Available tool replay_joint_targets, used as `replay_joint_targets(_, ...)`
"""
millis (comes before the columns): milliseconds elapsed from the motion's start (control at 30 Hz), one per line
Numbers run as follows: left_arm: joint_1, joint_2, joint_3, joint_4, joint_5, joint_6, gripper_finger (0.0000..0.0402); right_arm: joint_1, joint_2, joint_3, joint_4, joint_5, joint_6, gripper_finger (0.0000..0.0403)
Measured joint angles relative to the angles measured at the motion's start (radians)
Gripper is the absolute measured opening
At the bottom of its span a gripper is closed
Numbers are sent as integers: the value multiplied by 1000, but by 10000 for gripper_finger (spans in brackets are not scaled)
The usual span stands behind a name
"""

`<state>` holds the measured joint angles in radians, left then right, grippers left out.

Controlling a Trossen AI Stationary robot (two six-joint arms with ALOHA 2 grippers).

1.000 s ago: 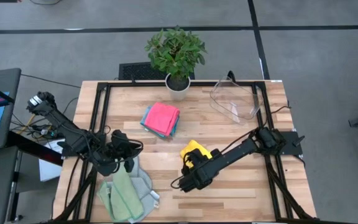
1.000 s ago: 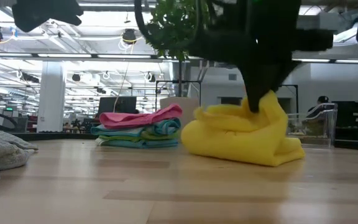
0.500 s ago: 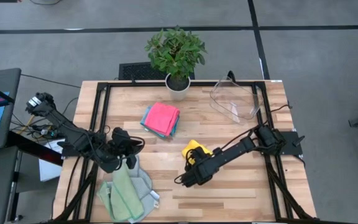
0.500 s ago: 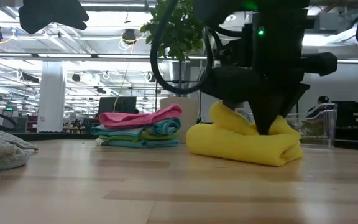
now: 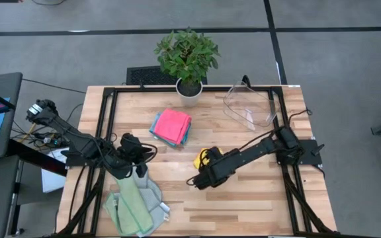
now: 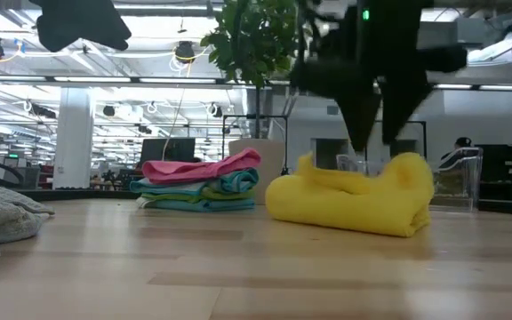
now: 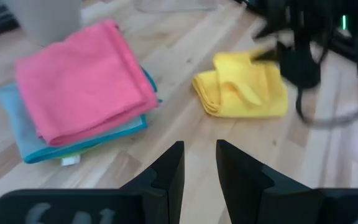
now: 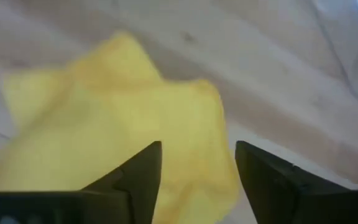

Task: Fold microfiber towels
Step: Fold the yellow microfiber towel

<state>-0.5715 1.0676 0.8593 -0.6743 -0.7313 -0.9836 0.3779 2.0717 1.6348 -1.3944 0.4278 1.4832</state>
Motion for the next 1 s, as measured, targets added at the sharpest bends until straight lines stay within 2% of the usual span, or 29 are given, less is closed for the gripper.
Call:
replay_joint_targets(200,48,0,0,108,106,158,84,1,-177,-17,-65,144,-5,238)
replay_joint_targets(267,67,6,0,149,123,186,84,2,-239,-52,-28,178,-83,236)
replay_joint_targets(333,79,10,0,167,136,215,84,23,-288,-91,121,213,-274,231)
replay_joint_targets(433,92,14,0,180,147,247,84,83,-321,-162,376,199,-557,225)
replay_joint_targets(500,95,14,0,180,152,258,84,126,-314,-207,509,174,-672,223)
replay_joint_targets(600,96,14,0,176,153,258,84,167,-263,-231,617,175,-766,225)
replay_joint_targets(800,96,14,0,176,153,257,84,162,-121,-235,654,125,-761,228)
replay_joint_targets(1000,96,14,0,173,160,251,84,118,-71,-236,622,110,-658,227)
